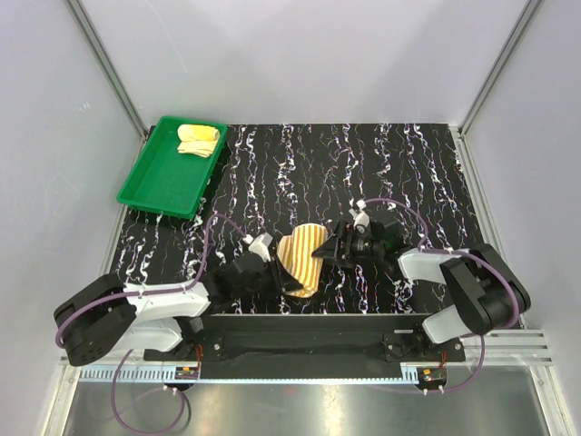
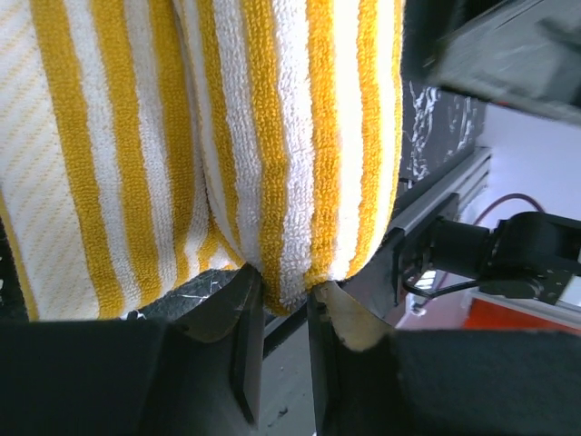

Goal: Roll the towels
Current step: Roll the towel, then place the rolled towel into the container

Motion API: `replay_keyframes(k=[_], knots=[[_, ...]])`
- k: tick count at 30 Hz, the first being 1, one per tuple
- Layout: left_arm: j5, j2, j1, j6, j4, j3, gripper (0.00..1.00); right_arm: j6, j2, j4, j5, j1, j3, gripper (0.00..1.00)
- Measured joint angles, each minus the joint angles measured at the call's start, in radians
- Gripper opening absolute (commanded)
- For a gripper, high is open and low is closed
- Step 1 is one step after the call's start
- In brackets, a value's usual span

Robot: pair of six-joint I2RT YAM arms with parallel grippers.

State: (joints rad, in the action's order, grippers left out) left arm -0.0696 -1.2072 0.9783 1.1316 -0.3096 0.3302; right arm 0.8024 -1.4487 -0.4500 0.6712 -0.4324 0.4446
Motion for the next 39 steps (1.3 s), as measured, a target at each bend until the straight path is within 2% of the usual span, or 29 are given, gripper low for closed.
replay_keyframes(k=[7, 14, 16, 17, 20, 21, 27, 32, 39], knots=[[-0.061, 0.029, -0.047, 0.073, -0.118, -0.104, 0.10, 0.000, -0.115, -0.083, 0.001, -0.049, 0.003, 0.83], [-0.112, -0.001, -0.086, 0.172, -0.329, -0.216, 0.08, 0.003, -0.139, -0.151, 0.001, -0.077, 0.018, 0.84], [-0.130, -0.038, -0.097, 0.204, -0.414, -0.244, 0.07, 0.003, -0.139, -0.168, 0.002, -0.083, 0.021, 0.84], [-0.137, -0.057, -0.101, 0.217, -0.447, -0.254, 0.03, 0.003, -0.139, -0.177, 0.002, -0.086, 0.021, 0.85], [-0.164, -0.147, -0.113, 0.271, -0.578, -0.267, 0.01, 0.003, -0.138, -0.196, 0.004, -0.094, 0.021, 0.90], [-0.172, -0.181, -0.115, 0.287, -0.629, -0.268, 0.00, 0.003, -0.137, -0.203, 0.004, -0.095, 0.021, 1.00], [-0.211, -0.417, -0.122, 0.386, -0.906, -0.270, 0.00, 0.004, -0.117, -0.243, 0.000, -0.097, 0.001, 0.99], [-0.226, -0.575, -0.129, 0.462, -1.022, -0.271, 0.00, 0.003, -0.106, -0.264, -0.006, -0.097, -0.027, 1.00], [-0.227, -0.552, -0.153, 0.478, -1.028, -0.272, 0.00, 0.009, -0.130, -0.338, -0.004, -0.097, -0.081, 1.00]])
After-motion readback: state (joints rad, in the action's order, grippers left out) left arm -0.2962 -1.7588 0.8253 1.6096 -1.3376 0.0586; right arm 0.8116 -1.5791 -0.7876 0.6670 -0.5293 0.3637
